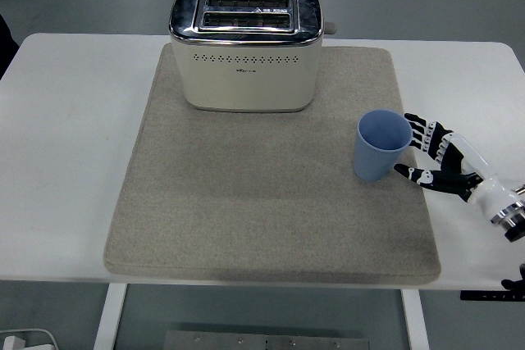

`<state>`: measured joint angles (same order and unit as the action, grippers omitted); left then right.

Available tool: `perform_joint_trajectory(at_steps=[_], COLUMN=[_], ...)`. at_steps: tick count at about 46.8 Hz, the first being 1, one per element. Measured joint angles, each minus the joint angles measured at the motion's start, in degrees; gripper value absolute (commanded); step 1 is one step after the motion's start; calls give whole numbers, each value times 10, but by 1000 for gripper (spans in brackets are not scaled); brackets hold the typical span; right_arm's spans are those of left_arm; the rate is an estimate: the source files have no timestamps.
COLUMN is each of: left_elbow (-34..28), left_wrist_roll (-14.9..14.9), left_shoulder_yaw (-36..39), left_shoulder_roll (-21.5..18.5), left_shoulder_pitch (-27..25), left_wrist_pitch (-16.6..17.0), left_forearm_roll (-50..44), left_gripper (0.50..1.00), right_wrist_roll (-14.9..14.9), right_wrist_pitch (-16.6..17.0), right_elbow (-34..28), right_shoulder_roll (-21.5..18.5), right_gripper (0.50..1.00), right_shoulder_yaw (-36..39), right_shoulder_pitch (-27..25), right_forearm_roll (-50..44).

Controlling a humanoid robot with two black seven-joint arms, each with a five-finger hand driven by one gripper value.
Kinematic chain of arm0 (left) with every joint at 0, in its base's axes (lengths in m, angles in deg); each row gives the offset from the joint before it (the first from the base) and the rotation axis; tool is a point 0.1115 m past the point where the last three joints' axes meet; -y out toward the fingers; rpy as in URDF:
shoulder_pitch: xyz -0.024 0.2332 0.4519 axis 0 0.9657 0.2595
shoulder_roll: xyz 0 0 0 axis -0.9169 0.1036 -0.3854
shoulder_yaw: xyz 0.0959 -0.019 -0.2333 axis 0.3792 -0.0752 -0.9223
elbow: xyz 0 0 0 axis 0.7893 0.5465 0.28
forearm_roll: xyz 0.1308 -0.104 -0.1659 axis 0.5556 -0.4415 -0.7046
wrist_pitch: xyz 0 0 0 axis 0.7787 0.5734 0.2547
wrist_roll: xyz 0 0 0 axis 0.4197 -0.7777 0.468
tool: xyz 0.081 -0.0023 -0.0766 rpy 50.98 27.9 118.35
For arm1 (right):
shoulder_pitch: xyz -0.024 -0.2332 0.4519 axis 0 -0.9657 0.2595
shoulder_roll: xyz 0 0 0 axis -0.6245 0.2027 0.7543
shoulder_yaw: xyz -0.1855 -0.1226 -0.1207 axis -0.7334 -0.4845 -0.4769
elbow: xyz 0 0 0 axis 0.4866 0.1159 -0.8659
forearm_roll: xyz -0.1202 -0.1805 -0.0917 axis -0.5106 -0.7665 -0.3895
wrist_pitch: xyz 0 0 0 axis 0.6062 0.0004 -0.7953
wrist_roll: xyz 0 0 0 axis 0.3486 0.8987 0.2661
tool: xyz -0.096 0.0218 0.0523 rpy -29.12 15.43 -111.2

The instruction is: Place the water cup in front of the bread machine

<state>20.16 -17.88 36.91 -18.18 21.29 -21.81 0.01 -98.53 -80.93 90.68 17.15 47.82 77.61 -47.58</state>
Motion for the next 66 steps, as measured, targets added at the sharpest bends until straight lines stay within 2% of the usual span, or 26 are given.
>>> perform_joint_trajectory(at_steps=[19, 49, 51, 53, 58, 59, 66], left_elbow=[0, 0, 0, 0, 0, 0, 0], left_wrist_roll=[0, 0, 0, 0, 0, 0, 0], left_shoulder_yaw=[0, 0, 0, 0, 0, 0, 0], left_shoulder_roll=[0, 0, 0, 0, 0, 0, 0], left_shoulder_pitch=[0, 0, 0, 0, 0, 0, 0], left_wrist_pitch=[0, 0, 0, 0, 0, 0, 0], left_forearm_roll=[0, 0, 0, 0, 0, 0, 0], left_gripper=[1000, 1000, 1000, 1000, 1000, 1000, 1000], right_wrist_roll=[0, 0, 0, 0, 0, 0, 0], right_wrist_pitch=[-19, -25, -25, -25, -25, -26, -35], right_elbow=[-3, -6, -8, -8, -9, -9, -10], right_shoulder_roll=[-39, -59, -60, -60, -61, -61, -61], right_gripper=[911, 901, 881, 828, 538, 500, 500], right_shoulder_yaw=[0, -2, -3, -3, -4, -4, -4], right_shoulder_pitch=[8, 18, 21, 24, 27, 28, 39], right_forearm_roll=[-28, -46, -47, -47, -47, -47, -47])
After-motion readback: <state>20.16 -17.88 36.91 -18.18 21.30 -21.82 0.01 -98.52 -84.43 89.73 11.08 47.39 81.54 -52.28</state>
